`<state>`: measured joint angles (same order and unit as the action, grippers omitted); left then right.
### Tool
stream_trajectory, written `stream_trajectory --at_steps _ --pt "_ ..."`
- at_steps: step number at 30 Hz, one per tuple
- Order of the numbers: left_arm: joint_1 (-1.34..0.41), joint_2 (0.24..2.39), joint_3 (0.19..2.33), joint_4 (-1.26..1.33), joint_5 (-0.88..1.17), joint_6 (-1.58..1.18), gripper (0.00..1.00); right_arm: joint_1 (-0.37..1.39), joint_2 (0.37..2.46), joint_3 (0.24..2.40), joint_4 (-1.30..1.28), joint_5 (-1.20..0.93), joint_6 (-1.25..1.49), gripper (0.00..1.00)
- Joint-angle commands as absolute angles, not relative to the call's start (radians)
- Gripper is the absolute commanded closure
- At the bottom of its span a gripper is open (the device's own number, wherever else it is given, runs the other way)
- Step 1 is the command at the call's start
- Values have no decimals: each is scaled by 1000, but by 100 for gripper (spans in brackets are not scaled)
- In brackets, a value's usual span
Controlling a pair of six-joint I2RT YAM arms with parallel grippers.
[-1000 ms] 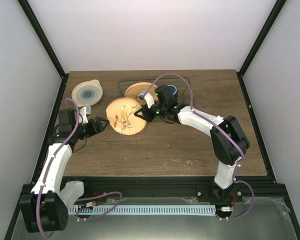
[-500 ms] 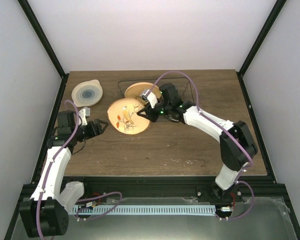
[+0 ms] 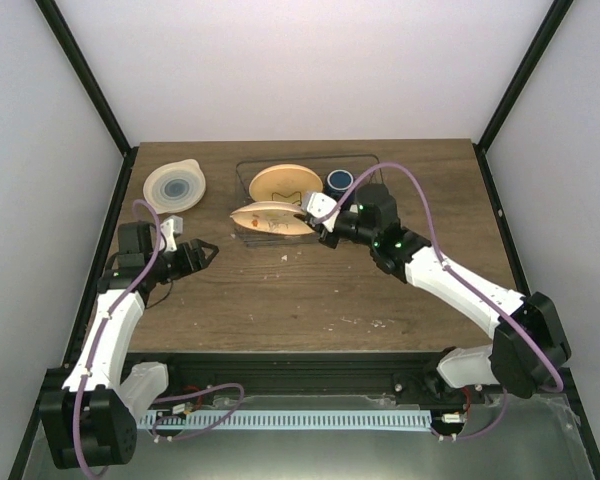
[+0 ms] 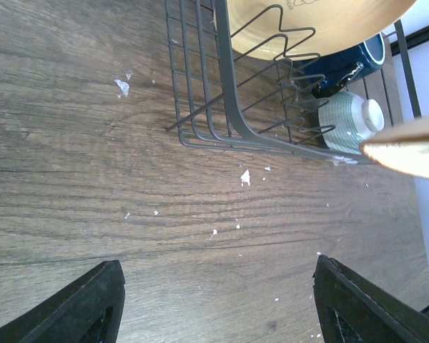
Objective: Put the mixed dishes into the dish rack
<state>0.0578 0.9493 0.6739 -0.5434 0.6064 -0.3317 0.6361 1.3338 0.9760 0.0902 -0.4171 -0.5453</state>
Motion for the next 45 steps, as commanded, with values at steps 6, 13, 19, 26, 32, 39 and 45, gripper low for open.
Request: stream_trajectory --at_steps 6,13,19,26,32,39,45 --pt "54 930 659 -507 639 -320 26 628 1304 847 570 -230 -915 99" --pt "55 929 657 -500 652 -322 26 600 1395 891 633 -252 -979 99" --pt "54 931 655 -499 657 -325 26 571 1465 939 628 -283 -1035 99" --pt "55 946 657 -498 661 -324 27 541 1523 988 612 -333 -1065 99" --pt "54 950 656 -499 660 -324 27 531 1559 1019 578 -358 -1080 99" --pt "54 954 655 -499 660 -325 27 528 1595 1060 516 -375 -1079 99" --pt "54 954 657 -497 663 -323 27 523 1631 1095 464 -370 -1088 99"
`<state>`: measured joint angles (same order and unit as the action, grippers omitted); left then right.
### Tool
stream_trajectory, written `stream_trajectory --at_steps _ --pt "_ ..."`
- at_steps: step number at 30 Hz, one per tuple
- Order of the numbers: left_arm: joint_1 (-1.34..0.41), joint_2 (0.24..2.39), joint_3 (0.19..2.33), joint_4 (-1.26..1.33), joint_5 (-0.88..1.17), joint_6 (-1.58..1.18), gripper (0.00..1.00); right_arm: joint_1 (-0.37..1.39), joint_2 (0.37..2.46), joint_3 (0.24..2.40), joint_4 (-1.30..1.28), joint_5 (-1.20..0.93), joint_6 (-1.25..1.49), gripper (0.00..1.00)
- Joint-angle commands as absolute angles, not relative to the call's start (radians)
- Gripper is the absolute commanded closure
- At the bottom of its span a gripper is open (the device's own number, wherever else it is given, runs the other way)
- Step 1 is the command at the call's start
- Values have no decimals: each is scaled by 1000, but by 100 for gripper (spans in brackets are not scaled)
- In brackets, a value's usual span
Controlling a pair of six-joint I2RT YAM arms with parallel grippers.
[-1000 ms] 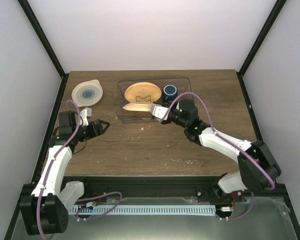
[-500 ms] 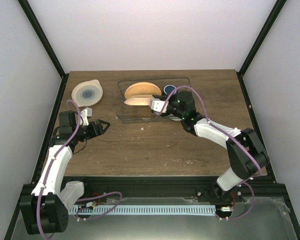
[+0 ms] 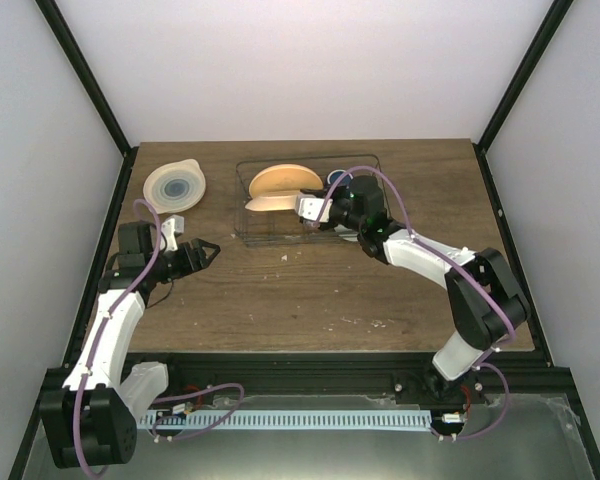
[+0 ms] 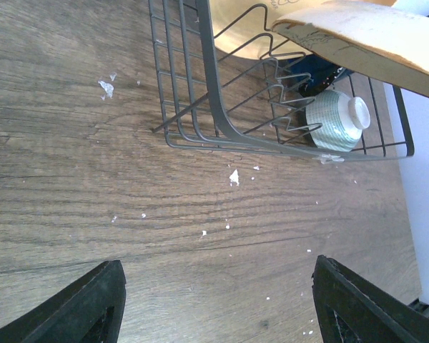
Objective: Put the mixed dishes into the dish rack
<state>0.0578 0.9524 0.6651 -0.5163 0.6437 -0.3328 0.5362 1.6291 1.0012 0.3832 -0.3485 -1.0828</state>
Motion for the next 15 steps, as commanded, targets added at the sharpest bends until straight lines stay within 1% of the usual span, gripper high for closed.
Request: stream_trajectory --at_steps 1,5,15 --pt "55 955 658 -498 663 -322 27 521 1636 1101 458 -368 -1089 99" --pt "54 956 657 -498 667 -322 27 518 1656 1121 441 -370 -1088 99" --pt "54 960 656 -494 675 -322 27 505 1707 1224 304 -393 -1082 99"
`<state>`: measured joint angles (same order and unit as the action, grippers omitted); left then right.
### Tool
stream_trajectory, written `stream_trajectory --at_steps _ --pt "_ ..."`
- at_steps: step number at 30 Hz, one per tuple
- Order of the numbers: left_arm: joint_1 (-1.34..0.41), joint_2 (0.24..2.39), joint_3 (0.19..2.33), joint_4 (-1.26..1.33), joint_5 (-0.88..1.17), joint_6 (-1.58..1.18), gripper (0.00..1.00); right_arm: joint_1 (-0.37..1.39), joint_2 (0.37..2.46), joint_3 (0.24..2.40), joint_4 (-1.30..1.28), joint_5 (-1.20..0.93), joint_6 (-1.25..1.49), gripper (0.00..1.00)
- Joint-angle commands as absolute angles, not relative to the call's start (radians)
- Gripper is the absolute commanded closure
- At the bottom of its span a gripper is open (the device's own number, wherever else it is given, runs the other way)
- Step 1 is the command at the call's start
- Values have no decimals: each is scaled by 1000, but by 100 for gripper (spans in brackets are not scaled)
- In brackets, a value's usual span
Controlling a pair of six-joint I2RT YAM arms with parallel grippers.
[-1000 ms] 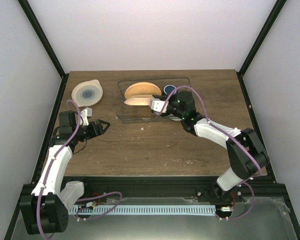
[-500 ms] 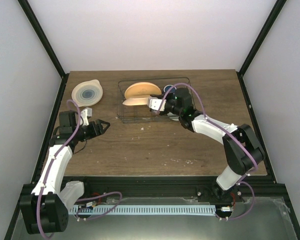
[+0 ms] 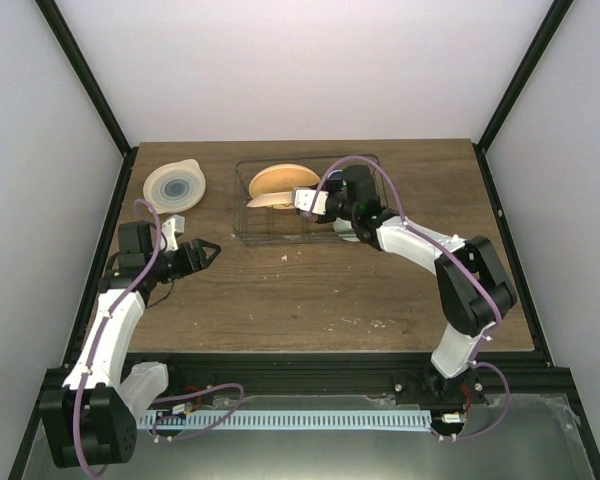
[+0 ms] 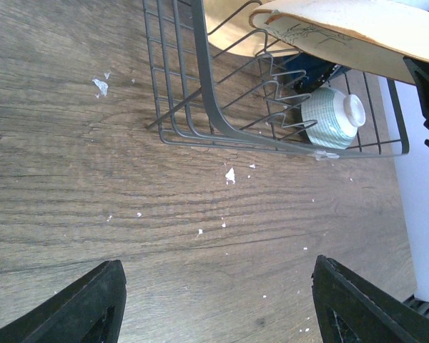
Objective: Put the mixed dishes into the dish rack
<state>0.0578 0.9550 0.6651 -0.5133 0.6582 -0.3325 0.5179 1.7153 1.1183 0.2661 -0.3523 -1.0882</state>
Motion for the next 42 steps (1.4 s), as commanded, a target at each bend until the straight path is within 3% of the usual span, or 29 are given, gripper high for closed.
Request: stream_trajectory --at_steps 1,14,22,30,35,42 --pt "54 960 656 -494 675 -323 27 503 1714 1239 284 -394 -1079 99" --pt "54 971 656 -492 684 -321 28 479 1818 1470 -20 -442 -1081 99" --pt "54 975 657 -491 687 -319 28 476 1861 1506 -47 -439 -1075 97" --pt "54 979 656 -490 689 -320 28 474 1884 1511 -23 -432 -1062 78" --pt "54 982 658 -489 690 -320 28 474 1891 1510 -8 -429 -1057 59" --pt "55 984 657 -489 690 -320 28 474 1882 1508 4 -424 -1055 55"
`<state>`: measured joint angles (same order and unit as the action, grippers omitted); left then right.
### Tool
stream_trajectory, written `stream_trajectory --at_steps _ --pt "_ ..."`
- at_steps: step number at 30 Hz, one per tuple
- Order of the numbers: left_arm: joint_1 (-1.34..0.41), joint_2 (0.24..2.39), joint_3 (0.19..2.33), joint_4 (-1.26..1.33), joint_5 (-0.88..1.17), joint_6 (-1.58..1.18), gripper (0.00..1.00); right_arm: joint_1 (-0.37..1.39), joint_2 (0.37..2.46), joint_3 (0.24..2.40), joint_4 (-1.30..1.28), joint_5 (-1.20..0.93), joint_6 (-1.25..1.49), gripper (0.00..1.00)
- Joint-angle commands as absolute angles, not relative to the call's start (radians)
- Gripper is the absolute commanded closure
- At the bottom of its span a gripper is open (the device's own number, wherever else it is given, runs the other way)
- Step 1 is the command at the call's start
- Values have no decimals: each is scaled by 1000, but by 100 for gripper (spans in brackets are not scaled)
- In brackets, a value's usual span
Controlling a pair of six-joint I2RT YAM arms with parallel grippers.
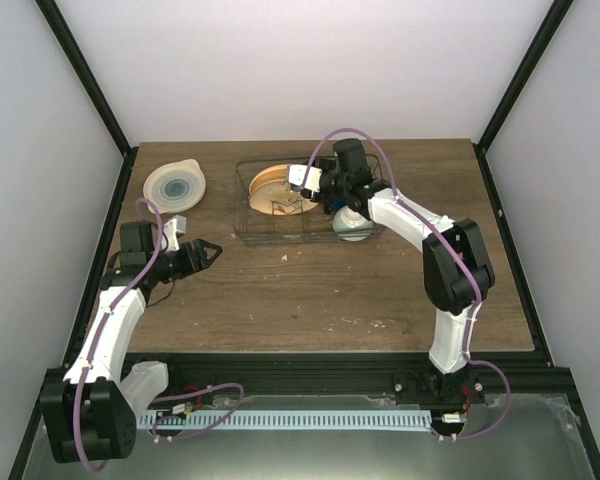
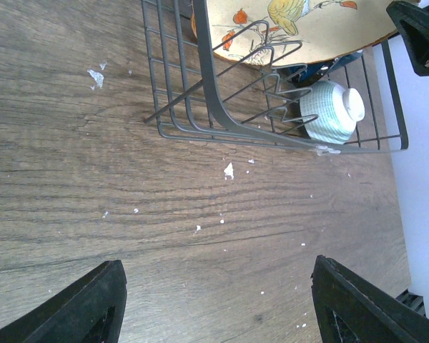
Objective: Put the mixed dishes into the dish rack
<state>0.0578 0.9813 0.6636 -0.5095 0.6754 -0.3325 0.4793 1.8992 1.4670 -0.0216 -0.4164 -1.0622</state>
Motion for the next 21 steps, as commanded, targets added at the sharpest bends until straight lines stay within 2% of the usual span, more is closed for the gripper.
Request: stream_trajectory --at_steps 1,6,10,16,21 --pt "54 984 656 -490 690 -319 28 474 1875 1507 3 -423 -1054 55" --pt "54 990 656 -488 685 -320 28 474 1804 1467 -4 -396 -1046 54" --pt "54 990 663 -491 658 -330 28 476 1706 1402 -24 -358 -1007 46" --pt "56 1000 723 -510 591 -356 28 476 1549 1259 -37 -305 -830 45" --pt "57 1073 864 -526 469 -367 28 479 1486 1182 -47 -273 -611 47"
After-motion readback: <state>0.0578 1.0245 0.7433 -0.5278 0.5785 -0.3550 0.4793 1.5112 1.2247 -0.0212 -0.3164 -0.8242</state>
